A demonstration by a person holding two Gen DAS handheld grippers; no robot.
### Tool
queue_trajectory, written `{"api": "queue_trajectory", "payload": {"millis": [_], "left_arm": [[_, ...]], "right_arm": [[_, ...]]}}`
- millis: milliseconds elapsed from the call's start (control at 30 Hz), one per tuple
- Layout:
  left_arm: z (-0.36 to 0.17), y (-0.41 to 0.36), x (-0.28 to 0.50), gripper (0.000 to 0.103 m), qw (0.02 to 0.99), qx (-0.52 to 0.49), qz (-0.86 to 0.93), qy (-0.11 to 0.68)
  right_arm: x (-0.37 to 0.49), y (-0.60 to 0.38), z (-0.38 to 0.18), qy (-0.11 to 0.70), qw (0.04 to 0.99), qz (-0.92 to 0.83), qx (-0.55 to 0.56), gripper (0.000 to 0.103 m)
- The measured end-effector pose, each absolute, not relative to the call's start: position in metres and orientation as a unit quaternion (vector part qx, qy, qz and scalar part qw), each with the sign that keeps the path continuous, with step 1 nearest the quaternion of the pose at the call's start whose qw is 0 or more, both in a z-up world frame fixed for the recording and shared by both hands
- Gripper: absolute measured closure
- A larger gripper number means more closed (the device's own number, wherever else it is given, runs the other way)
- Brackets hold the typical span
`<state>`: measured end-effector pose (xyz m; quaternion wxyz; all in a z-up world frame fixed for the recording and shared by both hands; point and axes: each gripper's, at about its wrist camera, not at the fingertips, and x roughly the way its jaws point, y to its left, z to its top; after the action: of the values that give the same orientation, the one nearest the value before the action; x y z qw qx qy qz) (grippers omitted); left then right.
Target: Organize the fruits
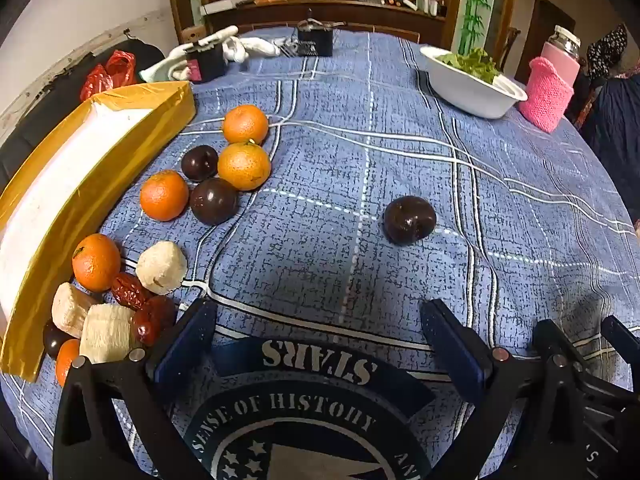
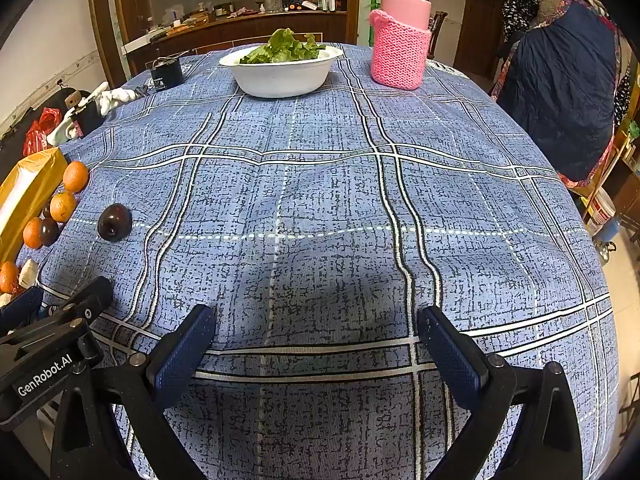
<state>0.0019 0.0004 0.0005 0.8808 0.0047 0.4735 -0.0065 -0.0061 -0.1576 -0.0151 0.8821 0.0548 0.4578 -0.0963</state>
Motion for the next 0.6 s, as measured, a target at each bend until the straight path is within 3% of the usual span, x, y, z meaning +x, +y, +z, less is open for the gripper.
{"api": "queue_trajectory", "payload": {"millis": [367,600], "left_arm": [[0.008,0.006,-0.015,0.003,0.873,0.030,-0.099,0.476],[0.100,0.065,-0.085,0.005,0.937,-0.001,-0.170,0.306]], "right_arm": [[-0.006,-0.156,-0.016,0.459,0.882,-0.098,0.052,0.000],[-0.004,-0.155,-0.017,0.459,0.882,-0.097,0.054,0.000]]}}
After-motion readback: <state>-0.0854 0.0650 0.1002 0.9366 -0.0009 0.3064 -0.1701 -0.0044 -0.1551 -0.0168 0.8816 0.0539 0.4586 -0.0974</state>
